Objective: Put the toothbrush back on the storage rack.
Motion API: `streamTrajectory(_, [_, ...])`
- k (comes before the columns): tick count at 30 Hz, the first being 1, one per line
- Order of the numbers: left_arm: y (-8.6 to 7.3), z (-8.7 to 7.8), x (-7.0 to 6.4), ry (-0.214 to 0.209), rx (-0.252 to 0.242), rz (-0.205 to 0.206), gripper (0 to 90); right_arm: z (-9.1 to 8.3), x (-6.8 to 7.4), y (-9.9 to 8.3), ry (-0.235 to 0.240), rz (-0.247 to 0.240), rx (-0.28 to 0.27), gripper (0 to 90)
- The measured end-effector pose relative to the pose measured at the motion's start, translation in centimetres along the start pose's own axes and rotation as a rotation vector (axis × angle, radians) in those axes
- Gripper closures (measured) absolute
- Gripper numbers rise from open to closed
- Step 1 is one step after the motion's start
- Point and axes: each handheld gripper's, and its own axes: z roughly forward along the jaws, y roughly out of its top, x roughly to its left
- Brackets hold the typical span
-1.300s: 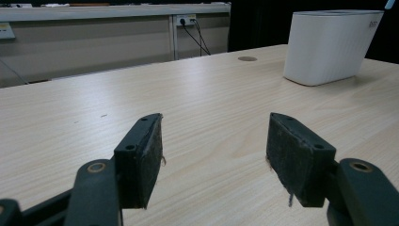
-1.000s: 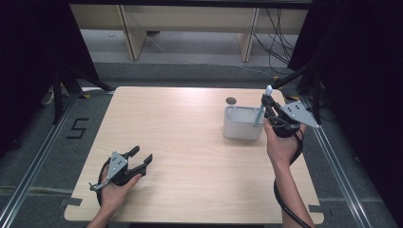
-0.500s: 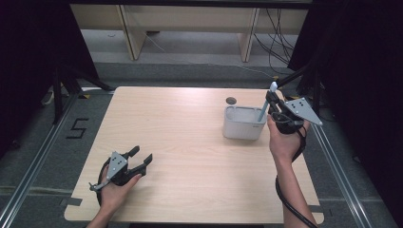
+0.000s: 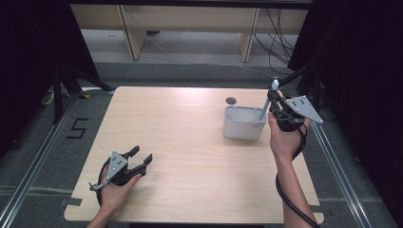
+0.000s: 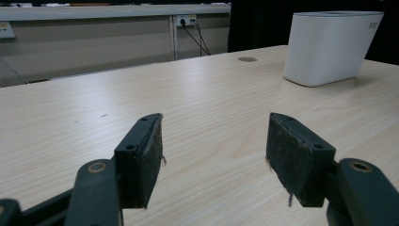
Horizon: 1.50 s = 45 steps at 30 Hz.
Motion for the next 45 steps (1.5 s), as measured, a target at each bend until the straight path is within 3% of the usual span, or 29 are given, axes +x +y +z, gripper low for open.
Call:
streamTrajectory(28, [0.0,0.0,0.0,0.0,-0.003,-0.002,36.5,1.3,-0.9,-1.2,-0.029,0.013,0.021,84.8])
streamTrajectory(31, [0.0,0.0,0.0,0.0,-0.003,-0.002,36.5,1.3,-0.8,-1.4,-0.035,0.03,0.033,84.8])
streamTrajectory(34, [0.0,0.0,0.0,0.001,-0.003,-0.003,36.5,1.4,-1.0,-1.6,-0.033,0.013,0.034,84.8])
streamTrajectory(35, [0.0,0.0,0.0,0.0,-0.003,-0.004,36.4,1.4,-0.9,-1.7,-0.03,0.03,0.039,84.8])
streamTrajectory(41, [0.0,0.0,0.0,0.001,-0.004,-0.004,36.5,1.5,-0.9,-1.9,-0.035,0.022,0.056,84.8])
streamTrajectory(45, [0.0,0.0,0.0,0.0,-0.004,-0.003,36.5,1.7,-0.8,-2.1,-0.033,0.026,0.043,84.8])
